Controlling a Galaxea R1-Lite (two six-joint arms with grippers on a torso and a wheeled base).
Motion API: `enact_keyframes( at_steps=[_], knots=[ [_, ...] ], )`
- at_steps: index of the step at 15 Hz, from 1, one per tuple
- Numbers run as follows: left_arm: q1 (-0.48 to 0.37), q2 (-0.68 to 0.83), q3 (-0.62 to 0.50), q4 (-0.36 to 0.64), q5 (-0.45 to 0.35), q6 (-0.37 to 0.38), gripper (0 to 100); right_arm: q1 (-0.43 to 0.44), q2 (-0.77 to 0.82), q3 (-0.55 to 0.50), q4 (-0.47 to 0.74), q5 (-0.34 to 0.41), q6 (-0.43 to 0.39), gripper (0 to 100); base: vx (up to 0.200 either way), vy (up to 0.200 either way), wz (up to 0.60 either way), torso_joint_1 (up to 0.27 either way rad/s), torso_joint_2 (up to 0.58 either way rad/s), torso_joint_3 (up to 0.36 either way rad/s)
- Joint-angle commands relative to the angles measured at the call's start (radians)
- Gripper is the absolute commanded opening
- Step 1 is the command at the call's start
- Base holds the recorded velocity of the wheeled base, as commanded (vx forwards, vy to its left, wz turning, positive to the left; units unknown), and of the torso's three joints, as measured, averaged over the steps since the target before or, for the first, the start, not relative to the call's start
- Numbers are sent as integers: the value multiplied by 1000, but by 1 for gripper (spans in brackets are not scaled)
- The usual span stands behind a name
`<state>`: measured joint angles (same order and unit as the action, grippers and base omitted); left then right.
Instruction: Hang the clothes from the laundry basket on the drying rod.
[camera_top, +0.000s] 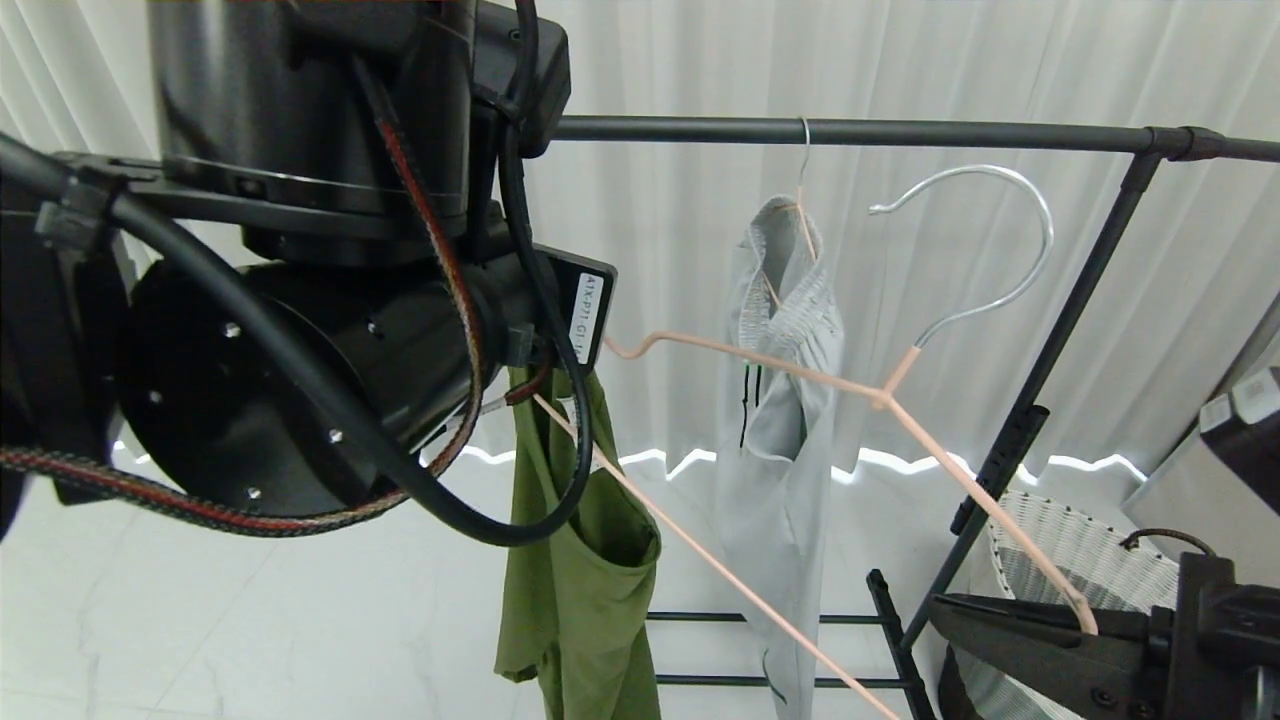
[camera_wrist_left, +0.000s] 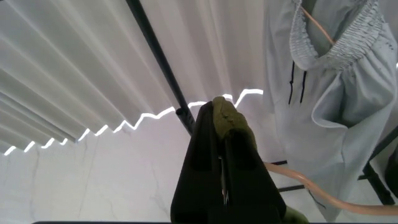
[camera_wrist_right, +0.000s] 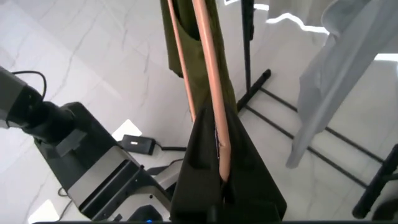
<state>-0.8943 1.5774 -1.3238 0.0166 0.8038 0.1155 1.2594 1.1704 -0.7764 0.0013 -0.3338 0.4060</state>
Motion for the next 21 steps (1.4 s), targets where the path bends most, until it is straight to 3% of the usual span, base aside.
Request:
enact_keyframes(
  at_steps=[1, 9, 12, 14, 17, 21],
  knots=[
    [14, -5, 0, 5, 2, 1, 0, -34, 14, 0, 8, -4, 5, 0, 0, 0, 0, 0, 0, 0],
    [69, -13, -3, 63, 3, 3, 0, -118, 37, 0, -23, -117, 11, 0, 0, 0, 0, 0, 0, 0],
    [72, -63, -2, 175, 2, 4, 0, -164, 63, -3, -84, -139, 7, 0, 0, 0, 0, 0, 0, 0],
    [66, -60, -3, 175, -2, -5, 0, -152, 69, -1, -107, -136, 2, 0, 0, 0, 0, 0, 0, 0],
    [38, -37, -11, 177, -2, -89, 0, -97, 77, -4, -109, -136, 2, 0, 0, 0, 0, 0, 0, 0],
    [9, -30, -11, 175, -3, -99, 0, -57, 114, -4, -113, -137, 2, 0, 0, 0, 0, 0, 0, 0]
  ],
)
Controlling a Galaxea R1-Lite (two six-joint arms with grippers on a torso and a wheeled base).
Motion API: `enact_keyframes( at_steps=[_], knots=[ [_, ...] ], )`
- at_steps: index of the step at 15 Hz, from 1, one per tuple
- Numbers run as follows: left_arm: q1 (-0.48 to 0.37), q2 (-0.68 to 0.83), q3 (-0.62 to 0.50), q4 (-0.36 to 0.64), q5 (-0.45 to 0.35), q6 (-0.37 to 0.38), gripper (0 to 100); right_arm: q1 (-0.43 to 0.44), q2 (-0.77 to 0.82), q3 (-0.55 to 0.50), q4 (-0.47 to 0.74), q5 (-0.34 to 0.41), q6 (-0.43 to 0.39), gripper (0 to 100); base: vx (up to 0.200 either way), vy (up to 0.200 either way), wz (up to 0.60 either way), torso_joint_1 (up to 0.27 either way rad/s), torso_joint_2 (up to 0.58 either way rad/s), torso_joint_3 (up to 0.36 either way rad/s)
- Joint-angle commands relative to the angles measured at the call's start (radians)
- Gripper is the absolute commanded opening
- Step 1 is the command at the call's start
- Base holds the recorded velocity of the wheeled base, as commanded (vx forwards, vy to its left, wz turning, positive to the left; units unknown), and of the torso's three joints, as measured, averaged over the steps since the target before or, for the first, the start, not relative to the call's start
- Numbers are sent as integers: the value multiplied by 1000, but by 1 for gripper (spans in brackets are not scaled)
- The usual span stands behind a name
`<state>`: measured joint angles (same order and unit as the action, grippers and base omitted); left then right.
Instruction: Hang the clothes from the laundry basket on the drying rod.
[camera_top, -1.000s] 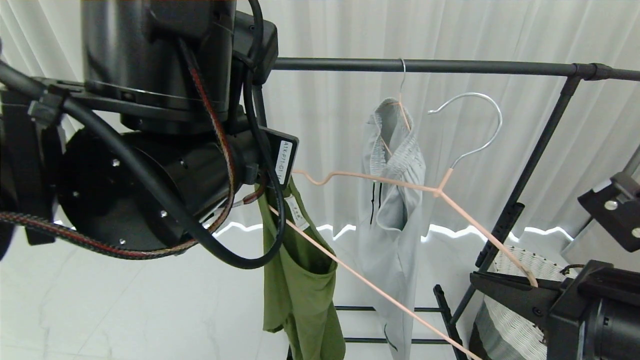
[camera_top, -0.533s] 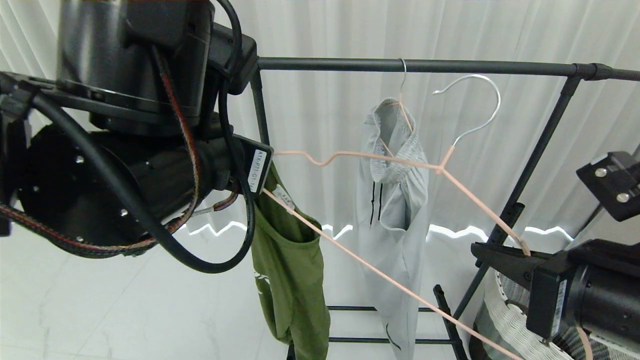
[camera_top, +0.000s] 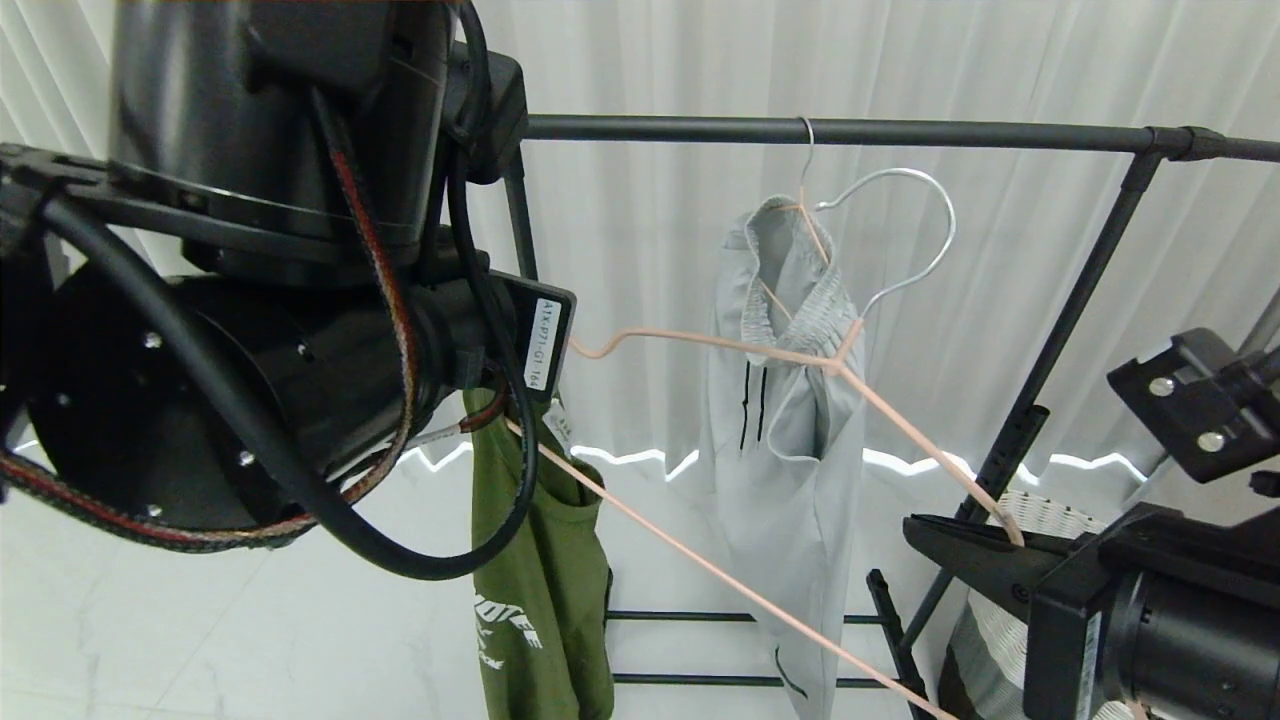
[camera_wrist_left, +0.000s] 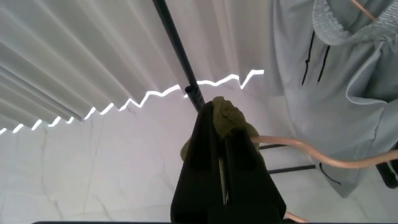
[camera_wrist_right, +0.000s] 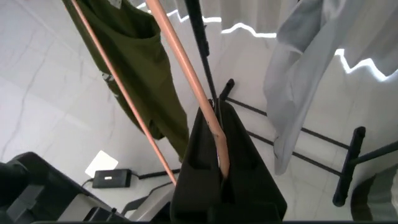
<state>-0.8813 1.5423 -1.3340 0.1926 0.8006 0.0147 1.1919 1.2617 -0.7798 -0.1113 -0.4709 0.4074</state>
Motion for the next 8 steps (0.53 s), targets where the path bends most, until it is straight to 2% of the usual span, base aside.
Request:
enact_keyframes(
  at_steps=[1, 3, 5, 6, 8],
  knots=[
    [-4, 10, -5, -1, 2, -12, 0, 38, 33, 1, -15, 0, -2, 0, 0, 0, 0, 0, 0, 0],
    [-2, 10, -13, -1, 3, -21, 0, 120, 30, 1, -19, 15, 13, 0, 0, 0, 0, 0, 0, 0],
    [1, 9, -24, -1, 3, -22, 0, 178, 28, -1, -7, 40, 85, 0, 0, 0, 0, 0, 0, 0],
    [1, 10, -25, -1, 3, -22, 0, 187, 31, 4, 10, 54, 128, 0, 0, 0, 0, 0, 0, 0],
    [2, 10, -24, 1, 3, -22, 0, 153, 53, 5, 15, 37, 137, 0, 0, 0, 0, 0, 0, 0]
  ],
)
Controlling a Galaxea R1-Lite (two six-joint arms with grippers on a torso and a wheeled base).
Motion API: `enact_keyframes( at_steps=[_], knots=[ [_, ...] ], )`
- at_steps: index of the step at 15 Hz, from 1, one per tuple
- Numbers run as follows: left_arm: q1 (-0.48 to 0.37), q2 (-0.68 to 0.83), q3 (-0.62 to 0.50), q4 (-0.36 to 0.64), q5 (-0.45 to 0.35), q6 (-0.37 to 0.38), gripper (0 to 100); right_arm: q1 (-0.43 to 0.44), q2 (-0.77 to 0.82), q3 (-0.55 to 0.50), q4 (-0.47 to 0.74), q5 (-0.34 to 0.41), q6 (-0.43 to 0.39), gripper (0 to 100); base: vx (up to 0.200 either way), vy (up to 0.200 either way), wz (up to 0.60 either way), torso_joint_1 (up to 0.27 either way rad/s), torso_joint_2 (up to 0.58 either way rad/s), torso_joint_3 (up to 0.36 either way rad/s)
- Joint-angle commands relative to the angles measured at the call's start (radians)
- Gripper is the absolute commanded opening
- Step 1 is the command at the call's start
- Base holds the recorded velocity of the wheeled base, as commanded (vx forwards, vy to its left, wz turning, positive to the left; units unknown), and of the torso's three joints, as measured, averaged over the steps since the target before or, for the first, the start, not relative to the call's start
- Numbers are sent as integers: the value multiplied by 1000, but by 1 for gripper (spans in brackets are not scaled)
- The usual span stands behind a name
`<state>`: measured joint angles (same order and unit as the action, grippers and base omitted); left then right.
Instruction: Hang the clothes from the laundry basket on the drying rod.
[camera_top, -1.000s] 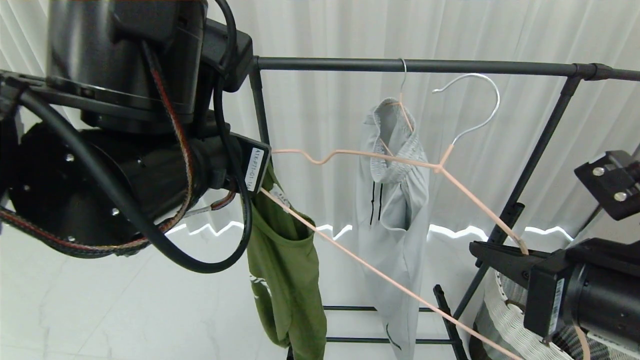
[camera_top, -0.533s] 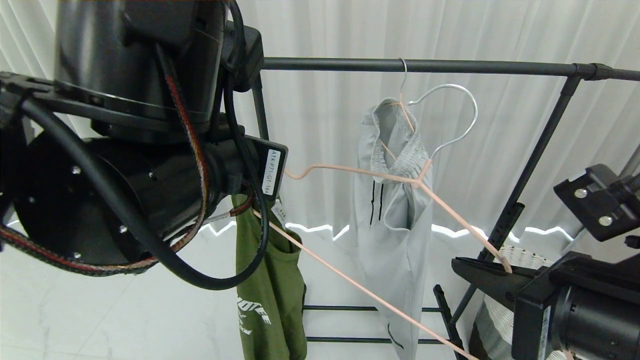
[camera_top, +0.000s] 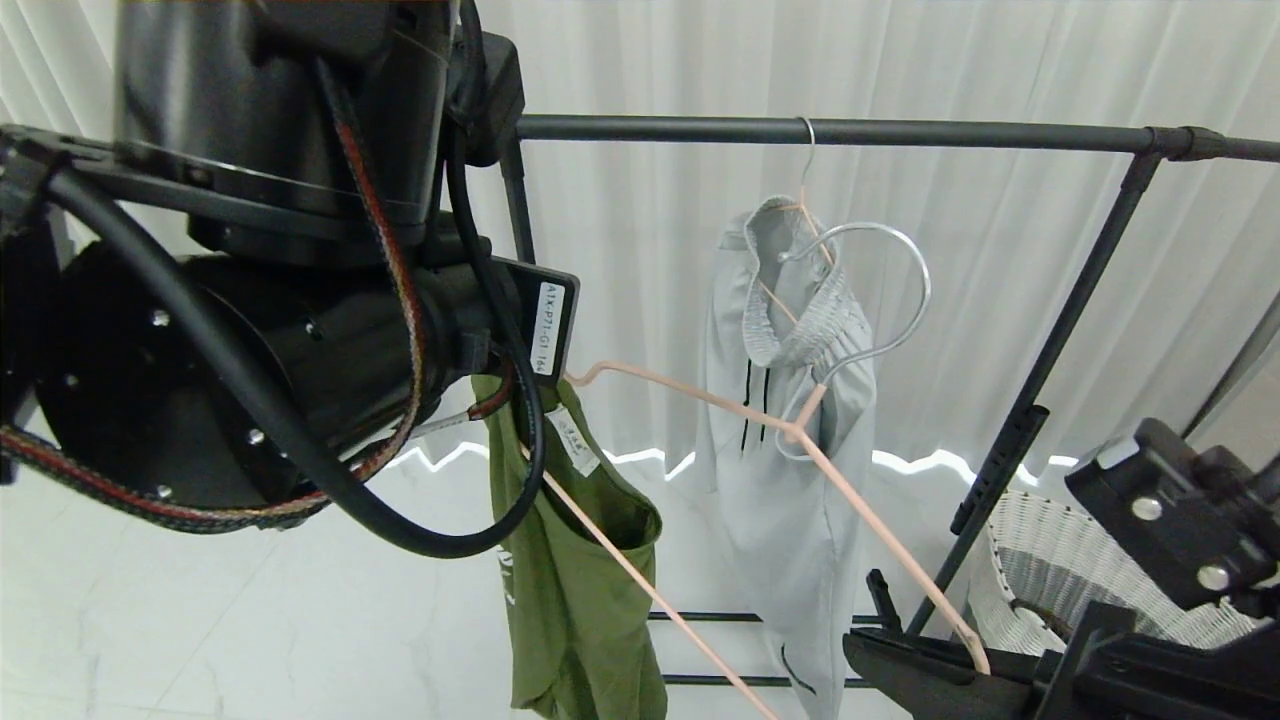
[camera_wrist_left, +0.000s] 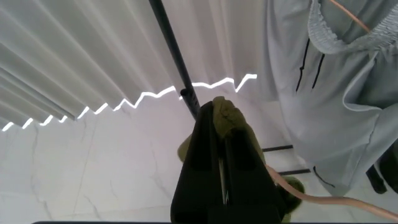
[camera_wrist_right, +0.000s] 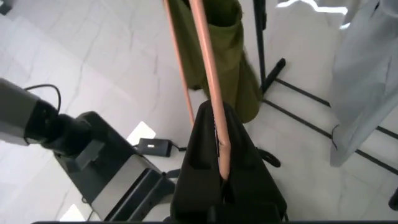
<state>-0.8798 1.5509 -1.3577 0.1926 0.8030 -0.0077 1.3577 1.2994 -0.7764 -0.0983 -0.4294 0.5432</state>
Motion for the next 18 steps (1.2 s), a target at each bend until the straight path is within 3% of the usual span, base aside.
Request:
enact_keyframes(
  at_steps=[1, 5, 8, 11, 16, 18],
  knots=[
    [8, 2, 0, 1, 1, 0, 0, -46, 20, 0, 0, -15, -5, 0, 0, 0, 0, 0, 0, 0],
    [42, -5, -3, 1, 4, 2, 0, -141, 26, 0, 11, -117, -6, 0, 0, 0, 0, 0, 0, 0],
    [42, -6, 5, 4, 21, 2, 0, -169, 41, -3, 3, -131, -6, 0, 0, 0, 0, 0, 0, 0],
    [42, -29, 12, 88, 25, 6, 0, -200, 64, -7, -12, -173, -8, 0, 0, 0, 0, 0, 0, 0],
    [-5, -25, 12, 107, 21, -8, 0, -201, 87, -4, -110, -181, -25, 0, 0, 0, 0, 0, 0, 0],
    [-33, 0, -5, 107, 21, -69, 0, -190, 95, -4, -149, -170, -43, 0, 0, 0, 0, 0, 0, 0]
  ],
)
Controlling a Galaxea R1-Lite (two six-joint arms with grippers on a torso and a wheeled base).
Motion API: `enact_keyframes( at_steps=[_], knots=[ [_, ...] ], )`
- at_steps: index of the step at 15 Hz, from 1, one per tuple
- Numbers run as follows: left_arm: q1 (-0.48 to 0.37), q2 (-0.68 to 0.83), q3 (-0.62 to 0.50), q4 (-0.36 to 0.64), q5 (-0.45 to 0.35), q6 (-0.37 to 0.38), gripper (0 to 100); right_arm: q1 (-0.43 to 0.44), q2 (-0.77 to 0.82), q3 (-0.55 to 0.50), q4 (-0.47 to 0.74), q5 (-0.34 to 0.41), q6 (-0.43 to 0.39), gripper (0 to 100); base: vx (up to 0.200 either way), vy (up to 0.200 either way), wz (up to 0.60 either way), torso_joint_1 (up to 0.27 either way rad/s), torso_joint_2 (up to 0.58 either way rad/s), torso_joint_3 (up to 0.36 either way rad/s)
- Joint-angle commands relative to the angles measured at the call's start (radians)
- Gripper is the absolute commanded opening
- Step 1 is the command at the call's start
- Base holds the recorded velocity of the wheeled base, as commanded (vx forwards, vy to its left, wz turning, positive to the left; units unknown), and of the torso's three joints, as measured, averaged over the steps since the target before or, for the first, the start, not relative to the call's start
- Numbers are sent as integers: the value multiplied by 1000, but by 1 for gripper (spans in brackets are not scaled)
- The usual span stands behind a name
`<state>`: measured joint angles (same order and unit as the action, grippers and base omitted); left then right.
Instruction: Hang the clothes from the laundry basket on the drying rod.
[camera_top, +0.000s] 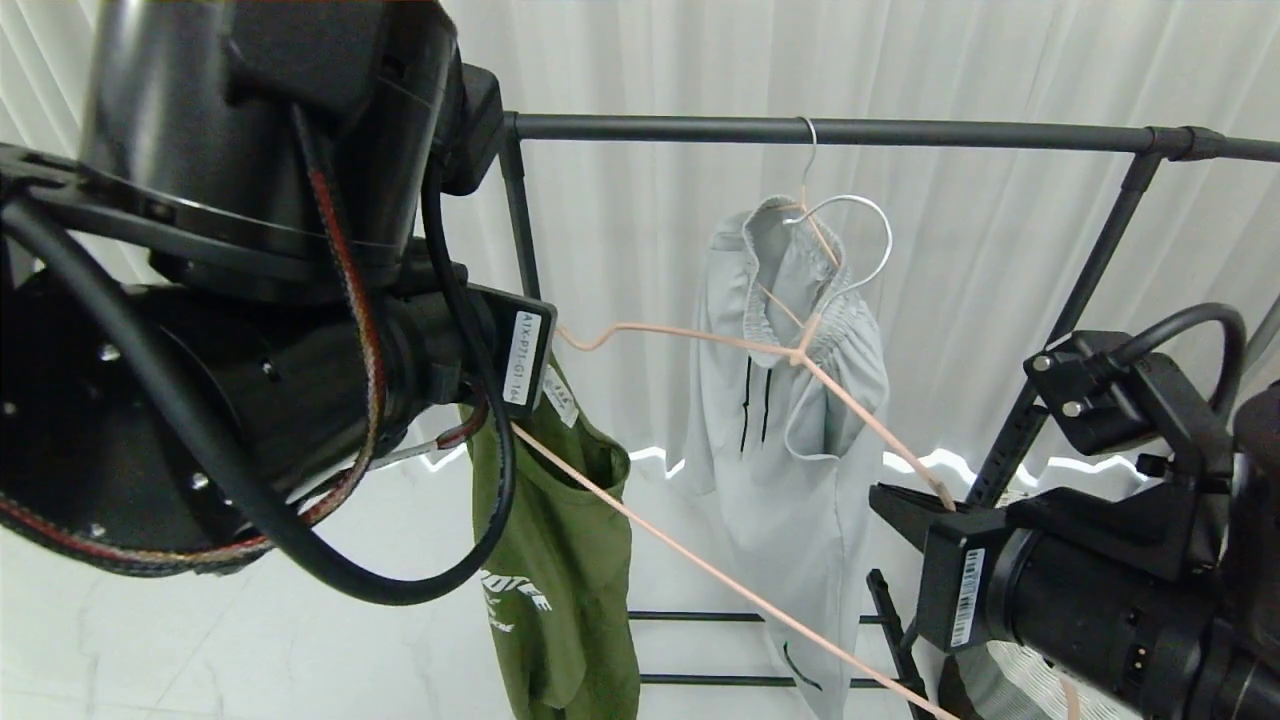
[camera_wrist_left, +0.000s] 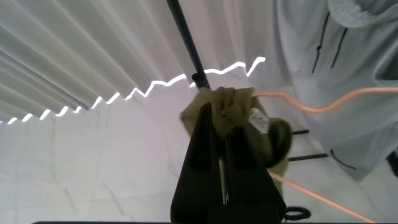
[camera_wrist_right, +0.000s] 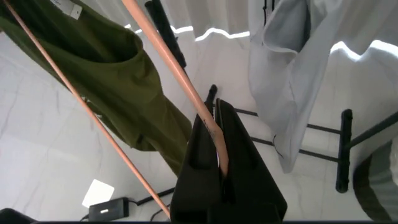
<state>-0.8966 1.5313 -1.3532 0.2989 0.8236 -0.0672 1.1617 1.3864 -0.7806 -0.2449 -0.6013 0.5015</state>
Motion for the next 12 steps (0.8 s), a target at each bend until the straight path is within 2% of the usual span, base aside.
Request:
enact_keyframes(
  at_steps=[1, 4, 8, 12],
  knots=[
    [-41, 32, -29, 0, 0, -46, 0, 27, 10, 0, -20, 14, -6, 0, 0, 0, 0, 0, 0, 0],
    [-94, 46, -63, 0, -1, -85, 0, 46, 36, -2, -43, 48, -23, 0, 0, 0, 0, 0, 0, 0],
    [-96, 56, -76, 0, -1, -138, 0, 46, 85, -3, -102, 120, -32, 0, 0, 0, 0, 0, 0, 0],
    [-99, 50, -75, 0, -1, -141, 0, 38, 171, -3, -189, 129, -31, 0, 0, 0, 0, 0, 0, 0]
  ],
)
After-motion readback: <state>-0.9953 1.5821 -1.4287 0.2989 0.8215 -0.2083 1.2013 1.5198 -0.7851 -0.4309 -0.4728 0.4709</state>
